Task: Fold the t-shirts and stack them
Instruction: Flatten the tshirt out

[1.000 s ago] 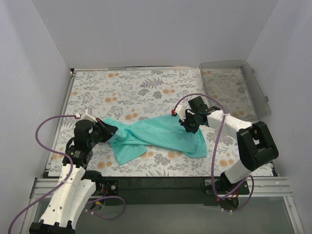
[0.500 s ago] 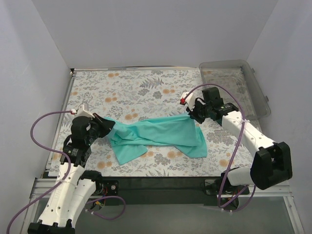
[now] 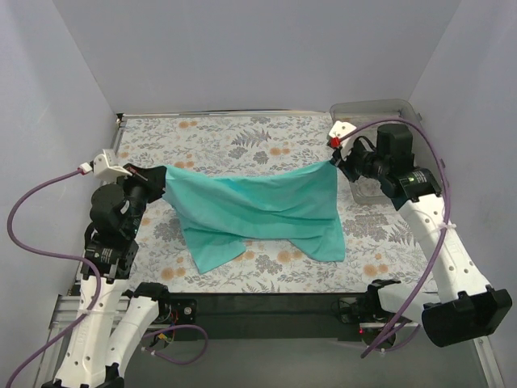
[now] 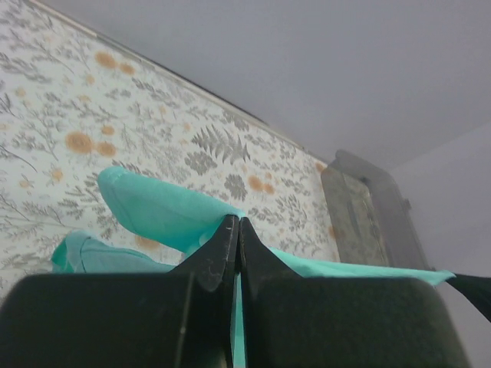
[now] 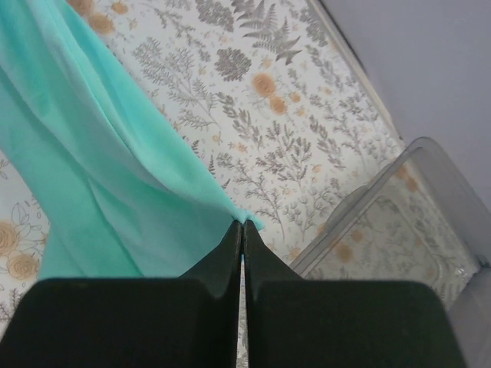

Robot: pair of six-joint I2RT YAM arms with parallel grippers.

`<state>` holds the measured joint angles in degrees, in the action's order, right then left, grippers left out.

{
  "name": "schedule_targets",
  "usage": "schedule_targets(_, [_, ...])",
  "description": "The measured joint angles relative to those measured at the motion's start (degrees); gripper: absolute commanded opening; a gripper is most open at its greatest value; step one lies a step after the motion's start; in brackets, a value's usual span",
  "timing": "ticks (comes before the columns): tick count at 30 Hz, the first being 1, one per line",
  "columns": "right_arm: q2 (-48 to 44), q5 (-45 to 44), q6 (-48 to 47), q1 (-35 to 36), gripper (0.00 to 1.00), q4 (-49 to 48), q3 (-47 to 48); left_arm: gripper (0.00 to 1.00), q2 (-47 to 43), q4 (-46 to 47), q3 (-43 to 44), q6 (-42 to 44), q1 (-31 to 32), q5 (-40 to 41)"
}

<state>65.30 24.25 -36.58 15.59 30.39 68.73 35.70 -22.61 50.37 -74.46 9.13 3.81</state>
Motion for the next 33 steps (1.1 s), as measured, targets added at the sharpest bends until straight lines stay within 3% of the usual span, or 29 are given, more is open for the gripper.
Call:
schedule_targets(11, [-1.2, -1.4, 6.0, -7.1, 0.01, 0.3, 7.6, 0.0, 1.0, 0.7, 2.0, 4.5, 0.0, 9.4])
schedule_targets(22, [-3.8, -1.2, 10.6, -8.8, 0.01, 0.5, 16.3, 0.0, 0.2, 4.1, 5.8, 10.4, 0.0, 13.7])
schedule_targets(33, [-2.6, 6.4, 16.9, -11.9, 0.01, 5.1, 47.8, 0.0, -4.1, 14.3, 18.8, 11.3, 0.0, 9.1])
